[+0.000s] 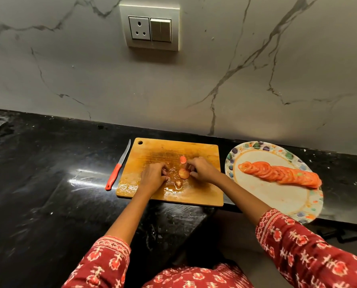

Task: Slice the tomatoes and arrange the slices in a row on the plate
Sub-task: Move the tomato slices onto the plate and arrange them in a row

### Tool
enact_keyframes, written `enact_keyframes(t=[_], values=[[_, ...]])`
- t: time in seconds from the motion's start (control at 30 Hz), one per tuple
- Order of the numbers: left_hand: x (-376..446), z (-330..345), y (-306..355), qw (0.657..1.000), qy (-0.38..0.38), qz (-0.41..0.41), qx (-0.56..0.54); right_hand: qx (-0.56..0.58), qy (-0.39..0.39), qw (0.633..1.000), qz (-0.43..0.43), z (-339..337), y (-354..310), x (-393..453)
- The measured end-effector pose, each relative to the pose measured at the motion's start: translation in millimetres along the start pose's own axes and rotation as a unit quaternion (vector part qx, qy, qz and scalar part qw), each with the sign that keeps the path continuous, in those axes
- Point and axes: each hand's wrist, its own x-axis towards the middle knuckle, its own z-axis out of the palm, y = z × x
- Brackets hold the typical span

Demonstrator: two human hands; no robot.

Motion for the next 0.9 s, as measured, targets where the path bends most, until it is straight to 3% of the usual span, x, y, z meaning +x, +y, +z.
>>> enact_keyframes(t=[0.13, 0.4, 0.6, 0.9], values=[[2.1, -0.8, 2.3, 1.000, 0.000, -0.003, -0.001, 0.019, 0.017, 1.000, -0.003, -2.3, -6.9, 4.1], [0.3, -0.8, 0.0, 1.000, -0.006, -0.007, 0.006, -0.012, -0.050, 0.999, 0.001, 0.5, -10.7, 5.5], [5.9, -1.4, 2.1, 0.999, 0.034, 0.005, -0.026, 0.216, 0.022, 0.973, 0.072, -17.6, 17.6, -10.8], [9.5, 16.2, 25.7, 0.998, 0.029, 0.032, -0.054, 0.312, 0.068, 0.941, 0.112, -36.4, 55.7, -31.5]])
